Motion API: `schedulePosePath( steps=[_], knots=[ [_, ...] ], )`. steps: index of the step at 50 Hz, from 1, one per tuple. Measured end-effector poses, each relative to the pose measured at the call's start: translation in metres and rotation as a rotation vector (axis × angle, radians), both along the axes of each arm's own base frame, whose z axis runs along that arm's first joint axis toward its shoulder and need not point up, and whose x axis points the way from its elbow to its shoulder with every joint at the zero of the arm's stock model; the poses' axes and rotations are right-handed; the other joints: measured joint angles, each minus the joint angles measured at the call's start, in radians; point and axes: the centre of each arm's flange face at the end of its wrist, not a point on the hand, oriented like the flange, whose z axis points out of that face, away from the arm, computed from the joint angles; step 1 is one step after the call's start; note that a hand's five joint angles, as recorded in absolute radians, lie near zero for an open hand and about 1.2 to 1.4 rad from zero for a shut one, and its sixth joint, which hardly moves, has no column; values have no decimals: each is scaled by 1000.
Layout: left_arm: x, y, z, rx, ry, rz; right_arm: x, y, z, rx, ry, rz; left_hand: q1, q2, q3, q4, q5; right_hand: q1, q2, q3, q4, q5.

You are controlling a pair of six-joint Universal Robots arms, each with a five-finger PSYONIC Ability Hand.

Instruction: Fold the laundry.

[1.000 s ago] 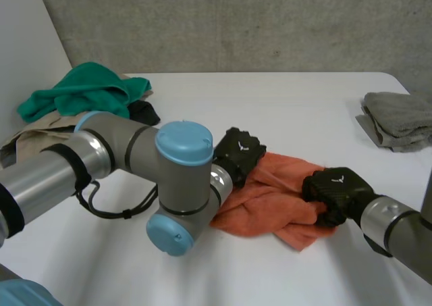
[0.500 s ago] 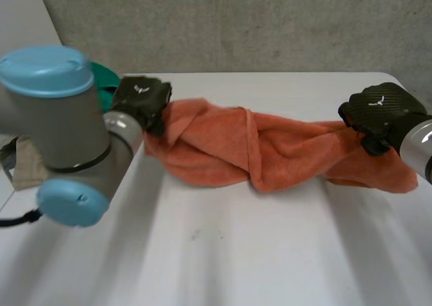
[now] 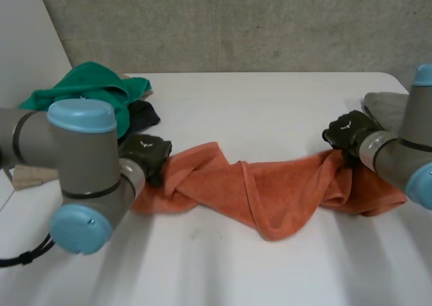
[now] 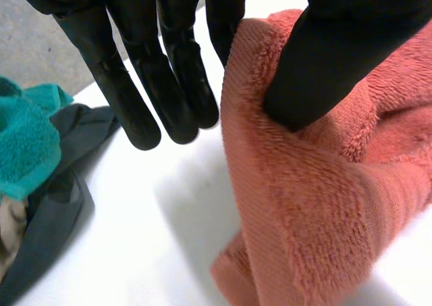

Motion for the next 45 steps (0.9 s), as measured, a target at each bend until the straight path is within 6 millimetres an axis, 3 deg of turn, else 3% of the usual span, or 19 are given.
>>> schedulePosePath(
  steps=[1, 2, 3, 7, 16, 22, 27, 32, 45],
  knots=[
    [2, 4, 1, 4, -3, -1, 1, -1, 0, -5, -1, -1, -145, -152, -162, -147, -134, -54, -77, -76, -78, -80],
    [3, 6, 3, 6, -5, -2, 2, -1, -1, -14, -2, -2, -145, -152, -162, -147, -134, -158, -190, -169, -174, -178],
    [8, 16, 9, 4, -10, -7, 4, -1, -1, -30, -8, -6, -553, -531, -518, -530, -509, -307, -357, -364, -375, -353],
    [16, 32, 25, -30, -22, -26, 7, 5, 7, -47, -48, -20, -732, -761, -768, -783, -762, -376, -443, -463, -472, -420],
    [11, 41, 59, -189, -34, -91, -1, 33, 44, -57, -176, -68, -749, -805, -813, -824, -809, -376, -447, -468, -474, -421],
    [-24, 34, 64, -275, 5, -219, -13, 62, 61, -47, -190, -72, -749, -805, -813, -824, -809, -376, -447, -468, -474, -421],
    [-57, 25, 51, -284, 35, -394, -25, 82, 59, -10, -163, -64, -749, -805, -813, -824, -809, -372, -430, -452, -452, -414],
    [-86, 13, 25, -282, 28, -571, -33, 98, 42, 47, -130, -18, -745, -800, -809, -820, -791, -372, -421, -441, -439, -402],
    [-112, -6, -33, -227, -89, -701, -43, 94, 6, 24, -184, 41, -671, -706, -715, -724, -702, -372, -421, -437, -439, -397]
  ],
)
